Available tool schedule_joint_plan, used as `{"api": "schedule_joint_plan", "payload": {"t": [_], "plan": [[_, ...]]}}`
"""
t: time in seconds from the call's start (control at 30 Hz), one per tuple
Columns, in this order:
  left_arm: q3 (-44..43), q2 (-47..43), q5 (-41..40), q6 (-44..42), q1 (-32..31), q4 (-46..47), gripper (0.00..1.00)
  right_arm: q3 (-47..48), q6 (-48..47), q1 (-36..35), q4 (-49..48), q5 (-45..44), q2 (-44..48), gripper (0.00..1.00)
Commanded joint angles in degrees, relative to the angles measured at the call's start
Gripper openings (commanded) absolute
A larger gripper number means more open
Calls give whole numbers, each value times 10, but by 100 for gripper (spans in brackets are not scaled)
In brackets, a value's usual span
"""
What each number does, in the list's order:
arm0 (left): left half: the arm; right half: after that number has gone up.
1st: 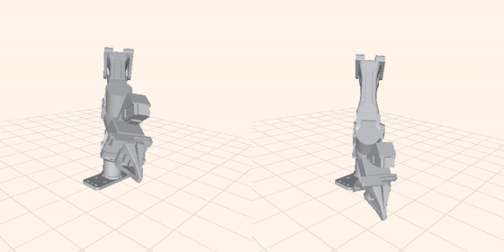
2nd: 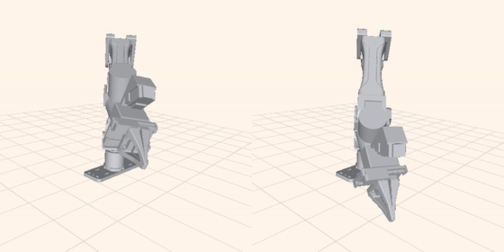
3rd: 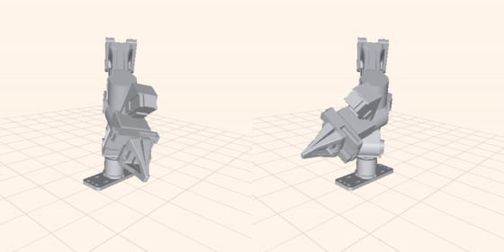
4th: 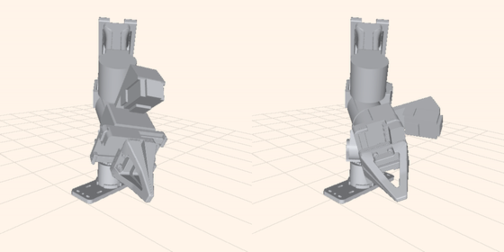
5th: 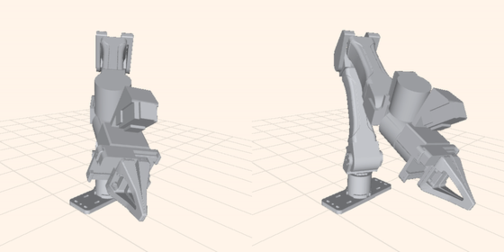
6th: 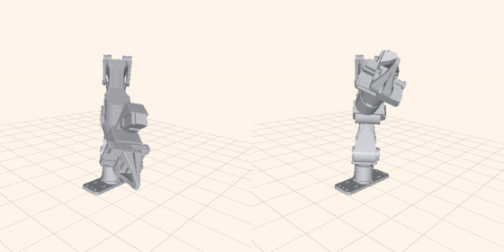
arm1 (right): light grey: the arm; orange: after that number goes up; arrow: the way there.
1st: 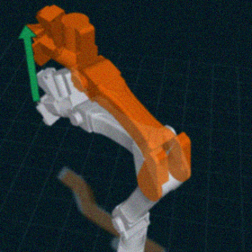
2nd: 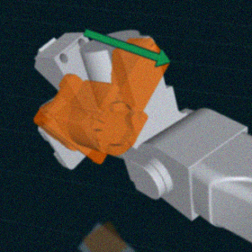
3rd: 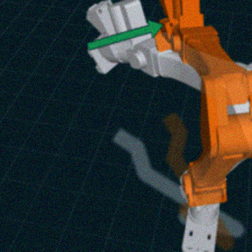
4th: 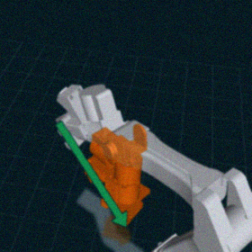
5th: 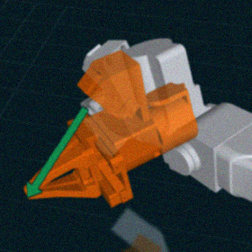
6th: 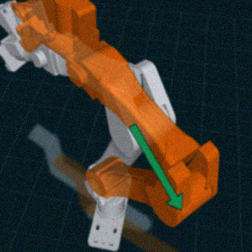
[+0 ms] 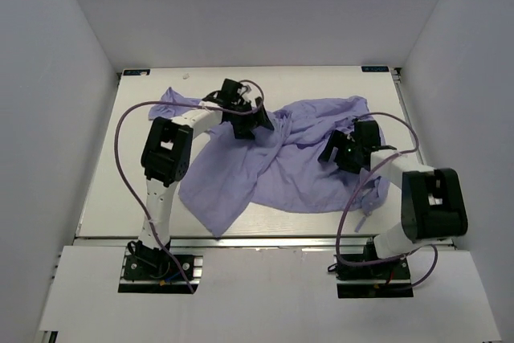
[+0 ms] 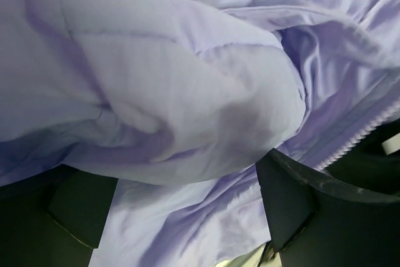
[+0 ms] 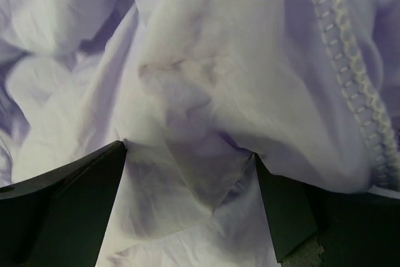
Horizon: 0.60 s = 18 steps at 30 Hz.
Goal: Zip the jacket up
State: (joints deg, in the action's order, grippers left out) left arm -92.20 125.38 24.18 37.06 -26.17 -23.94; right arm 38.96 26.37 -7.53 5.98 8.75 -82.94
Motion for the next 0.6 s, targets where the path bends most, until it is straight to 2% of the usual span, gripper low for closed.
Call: {"api": "schedule_joint_plan", "payload": {"t": [0.0,0.03,0.07,0.13,0.2,0.27,0.33,0.37,0.47,0.5,0.57], "plan": [[-92,86,-12,-15,59,-21,98,72,-25,-1,-51,-7,-70,89],[-127,102,-7,-16,63,-33,98,90,-26,-1,-50,-5,-85,89],[-198,128,1,-25,65,-60,98,108,-31,0,-49,9,-106,89],[-258,138,21,-53,65,-77,98,151,-42,0,-39,28,-115,89],[-253,110,42,-66,64,-70,98,165,-47,-1,-38,38,-101,89],[-226,72,32,-88,64,-64,98,161,-51,0,-33,37,-76,89],[-161,-3,-1,-104,64,-62,98,147,-54,0,-19,29,-23,89],[-111,-58,-12,-107,64,-62,98,140,-54,0,-1,10,17,89],[-25,-148,-47,-102,64,-58,98,106,-33,1,42,-47,99,89],[39,-207,-54,-96,64,-55,98,97,-26,4,76,-59,116,89],[98,-263,-73,-74,63,-58,98,62,5,21,135,-87,172,89]]}}
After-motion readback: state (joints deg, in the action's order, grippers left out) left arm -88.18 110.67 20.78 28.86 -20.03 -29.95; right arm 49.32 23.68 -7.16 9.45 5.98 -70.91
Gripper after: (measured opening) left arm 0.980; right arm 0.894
